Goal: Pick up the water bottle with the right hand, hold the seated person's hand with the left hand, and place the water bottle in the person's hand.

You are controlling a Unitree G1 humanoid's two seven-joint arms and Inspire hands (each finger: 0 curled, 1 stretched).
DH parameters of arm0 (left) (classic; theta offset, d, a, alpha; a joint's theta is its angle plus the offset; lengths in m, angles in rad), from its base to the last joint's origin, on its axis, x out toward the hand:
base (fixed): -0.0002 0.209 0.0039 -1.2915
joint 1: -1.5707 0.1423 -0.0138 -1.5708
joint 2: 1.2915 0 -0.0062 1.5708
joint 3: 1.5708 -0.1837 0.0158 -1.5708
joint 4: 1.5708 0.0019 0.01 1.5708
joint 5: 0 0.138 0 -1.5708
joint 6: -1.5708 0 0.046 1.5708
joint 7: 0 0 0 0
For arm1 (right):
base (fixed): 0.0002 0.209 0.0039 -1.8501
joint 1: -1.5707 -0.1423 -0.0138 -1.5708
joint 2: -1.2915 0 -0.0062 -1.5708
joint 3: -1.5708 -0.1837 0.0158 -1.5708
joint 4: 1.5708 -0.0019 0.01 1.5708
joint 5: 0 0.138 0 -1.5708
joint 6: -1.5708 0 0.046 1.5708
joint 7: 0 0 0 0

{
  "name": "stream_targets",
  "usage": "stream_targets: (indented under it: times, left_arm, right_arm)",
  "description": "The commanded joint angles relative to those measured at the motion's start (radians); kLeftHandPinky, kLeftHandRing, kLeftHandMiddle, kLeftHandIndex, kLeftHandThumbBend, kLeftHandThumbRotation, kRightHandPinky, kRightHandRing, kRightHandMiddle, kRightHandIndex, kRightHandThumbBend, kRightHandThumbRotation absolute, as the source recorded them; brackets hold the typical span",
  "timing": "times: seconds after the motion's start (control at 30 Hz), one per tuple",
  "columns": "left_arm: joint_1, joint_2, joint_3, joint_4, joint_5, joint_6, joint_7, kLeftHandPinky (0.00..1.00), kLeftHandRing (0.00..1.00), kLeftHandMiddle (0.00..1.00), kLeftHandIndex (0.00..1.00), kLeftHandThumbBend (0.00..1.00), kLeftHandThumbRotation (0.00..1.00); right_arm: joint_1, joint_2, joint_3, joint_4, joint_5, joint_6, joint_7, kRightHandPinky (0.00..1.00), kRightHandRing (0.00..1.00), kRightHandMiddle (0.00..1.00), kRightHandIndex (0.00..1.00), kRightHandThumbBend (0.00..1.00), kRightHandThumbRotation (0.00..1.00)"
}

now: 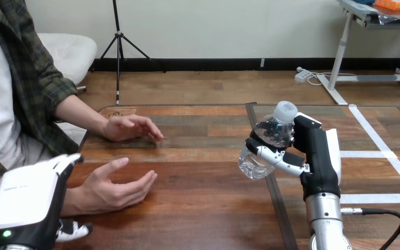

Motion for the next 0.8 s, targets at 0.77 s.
stream_targets:
  times: [0.77]
  left_arm:
    - [-0.135, 0.079, -0.129, -0.02, 0.094, 0.236, -0.185, 0.74, 0.78, 0.81, 0.78, 1.0, 0.0]
  right_arm:
    - [-0.046, 0.009, -0.01, -0.069, 0.024, -0.016, 0.018, 0.33, 0.39, 0.45, 0.48, 0.72, 0.0]
